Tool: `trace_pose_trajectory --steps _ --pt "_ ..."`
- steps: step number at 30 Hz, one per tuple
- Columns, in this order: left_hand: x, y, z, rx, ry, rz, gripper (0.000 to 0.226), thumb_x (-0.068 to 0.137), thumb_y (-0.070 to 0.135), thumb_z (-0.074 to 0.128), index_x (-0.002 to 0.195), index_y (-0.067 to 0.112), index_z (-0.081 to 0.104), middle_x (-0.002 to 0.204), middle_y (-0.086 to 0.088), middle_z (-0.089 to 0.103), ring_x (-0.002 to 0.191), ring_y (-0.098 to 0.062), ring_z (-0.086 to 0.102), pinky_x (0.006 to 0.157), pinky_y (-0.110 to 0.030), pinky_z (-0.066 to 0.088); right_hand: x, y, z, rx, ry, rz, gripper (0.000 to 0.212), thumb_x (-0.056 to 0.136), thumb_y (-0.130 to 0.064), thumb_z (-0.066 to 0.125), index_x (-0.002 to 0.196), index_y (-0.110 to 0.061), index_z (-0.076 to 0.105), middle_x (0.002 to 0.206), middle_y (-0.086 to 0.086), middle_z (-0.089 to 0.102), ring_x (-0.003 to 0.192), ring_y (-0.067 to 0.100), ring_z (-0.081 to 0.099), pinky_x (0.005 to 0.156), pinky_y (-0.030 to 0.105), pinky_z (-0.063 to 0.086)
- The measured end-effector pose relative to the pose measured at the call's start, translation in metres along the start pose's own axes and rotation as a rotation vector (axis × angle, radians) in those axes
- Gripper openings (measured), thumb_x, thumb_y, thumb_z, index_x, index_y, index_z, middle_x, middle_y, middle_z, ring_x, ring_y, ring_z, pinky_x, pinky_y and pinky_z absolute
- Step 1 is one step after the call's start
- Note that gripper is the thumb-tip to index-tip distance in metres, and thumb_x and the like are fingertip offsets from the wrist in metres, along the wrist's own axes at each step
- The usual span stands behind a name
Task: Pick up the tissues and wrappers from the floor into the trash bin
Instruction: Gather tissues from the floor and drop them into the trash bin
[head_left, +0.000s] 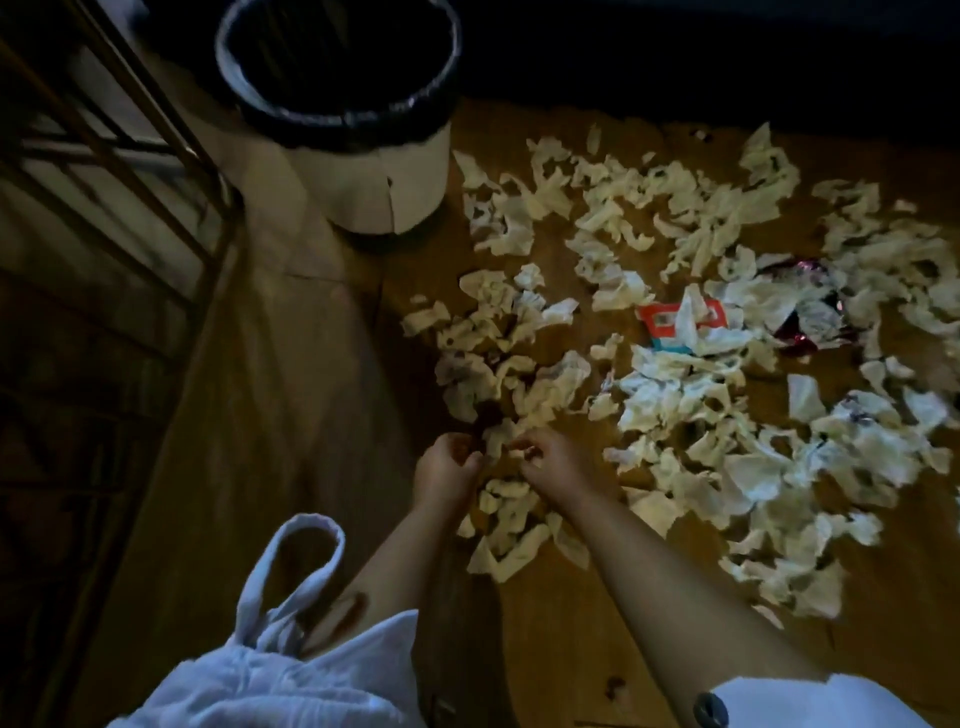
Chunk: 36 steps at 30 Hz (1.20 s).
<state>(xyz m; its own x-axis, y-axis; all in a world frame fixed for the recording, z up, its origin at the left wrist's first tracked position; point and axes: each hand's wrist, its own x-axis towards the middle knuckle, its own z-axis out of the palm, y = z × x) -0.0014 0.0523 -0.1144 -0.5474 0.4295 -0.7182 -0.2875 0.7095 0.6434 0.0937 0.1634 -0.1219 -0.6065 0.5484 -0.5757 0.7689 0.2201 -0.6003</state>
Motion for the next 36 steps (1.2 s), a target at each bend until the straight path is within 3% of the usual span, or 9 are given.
trace_pose_trajectory --steps 7,10,14,19,23,26,29,32,36 --pt "0.063 -0.128 0.042 0.275 0.259 0.191 0.066 0.075 0.047 0.069 0.13 0.018 0.046 0.133 -0.008 0.049 0.117 -0.027 0.053 0.097 -0.046 0.047 0.067 0.107 0.058 -0.732 -0.221 -0.363 0.058 0.08 -0.03 0.067 0.134 -0.035 0.044 0.151 0.006 0.022 0.132 0.034 0.029 0.103 0.041 0.037" --pt "0.06 -0.156 0.053 0.473 0.33 0.22 0.102 0.054 0.061 0.077 0.139 0.023 0.034 0.143 -0.002 0.035 0.133 -0.025 0.034 0.106 -0.043 0.036 0.078 0.116 0.066 -0.447 -0.214 -0.337 0.05 0.08 -0.013 0.063 0.127 -0.026 0.055 0.144 0.014 0.039 0.111 0.029 0.053 0.083 0.039 0.049" --pt "0.047 -0.171 0.084 0.712 0.209 0.18 0.118 0.05 0.069 0.074 0.145 0.027 0.015 0.153 0.001 0.007 0.142 -0.028 0.009 0.113 -0.049 0.024 0.078 0.123 0.054 -0.087 -0.033 -0.199 0.032 0.084 0.002 0.057 0.115 -0.001 0.063 0.123 0.019 0.056 0.116 0.034 0.052 0.075 0.023 0.034" --pt "0.05 -0.165 0.104 0.669 0.182 0.155 0.078 0.072 0.04 0.074 0.139 0.025 0.036 0.149 -0.005 0.021 0.138 -0.03 0.024 0.11 -0.041 0.031 0.056 0.143 0.019 0.274 0.263 -0.124 0.031 0.081 -0.004 0.065 0.112 -0.009 0.066 0.114 0.013 0.066 0.107 0.027 0.06 0.082 0.028 0.045" --pt "0.059 -0.162 0.103 0.573 0.093 0.253 0.038 0.084 0.022 0.065 0.121 0.016 0.058 0.135 -0.006 0.046 0.117 -0.023 0.05 0.093 -0.028 0.045 0.038 0.168 0.008 0.19 0.3 -0.121 0.037 0.08 0.002 0.059 0.113 -0.013 0.067 0.117 0.012 0.063 0.11 0.025 0.057 0.079 0.019 0.037" --pt "0.055 -0.149 0.102 0.349 0.105 0.287 0.033 0.087 0.01 0.061 0.12 0.013 0.058 0.124 -0.005 0.056 0.107 -0.019 0.058 0.088 -0.027 0.048 0.027 0.182 0.013 0.017 0.162 -0.137 0.052 0.07 -0.036 0.055 0.116 -0.013 0.065 0.124 0.014 0.055 0.119 0.028 0.05 0.087 0.02 0.035" --pt "0.054 -0.135 0.098 0.195 0.142 0.335 0.035 0.083 0.007 0.065 0.117 0.014 0.057 0.104 0.002 0.059 0.095 -0.014 0.058 0.076 -0.026 0.053 0.02 0.191 0.019 -0.329 -0.025 -0.159 0.078 0.06 -0.064 0.047 0.131 -0.033 0.049 0.145 0.006 0.037 0.139 0.028 0.025 0.113 0.038 0.024" --pt "0.057 -0.127 0.094 0.193 0.128 0.341 0.032 0.082 0.008 0.067 0.113 0.012 0.059 0.1 0.003 0.057 0.092 -0.011 0.056 0.071 -0.021 0.051 0.022 0.2 0.029 -0.631 -0.09 -0.276 0.057 0.082 -0.04 0.059 0.136 -0.036 0.042 0.151 0.008 0.026 0.14 0.031 0.021 0.113 0.043 0.022" --pt "0.061 -0.119 0.092 0.19 0.128 0.352 0.026 0.083 0.009 0.067 0.108 0.006 0.065 0.101 -0.001 0.057 0.1 -0.021 0.059 0.083 -0.034 0.05 0.013 0.195 0.027 -0.108 -0.055 -0.128 0.025 0.088 -0.023 0.055 0.108 -0.027 0.068 0.118 0.007 0.064 0.099 0.019 0.063 0.083 0.034 0.049"
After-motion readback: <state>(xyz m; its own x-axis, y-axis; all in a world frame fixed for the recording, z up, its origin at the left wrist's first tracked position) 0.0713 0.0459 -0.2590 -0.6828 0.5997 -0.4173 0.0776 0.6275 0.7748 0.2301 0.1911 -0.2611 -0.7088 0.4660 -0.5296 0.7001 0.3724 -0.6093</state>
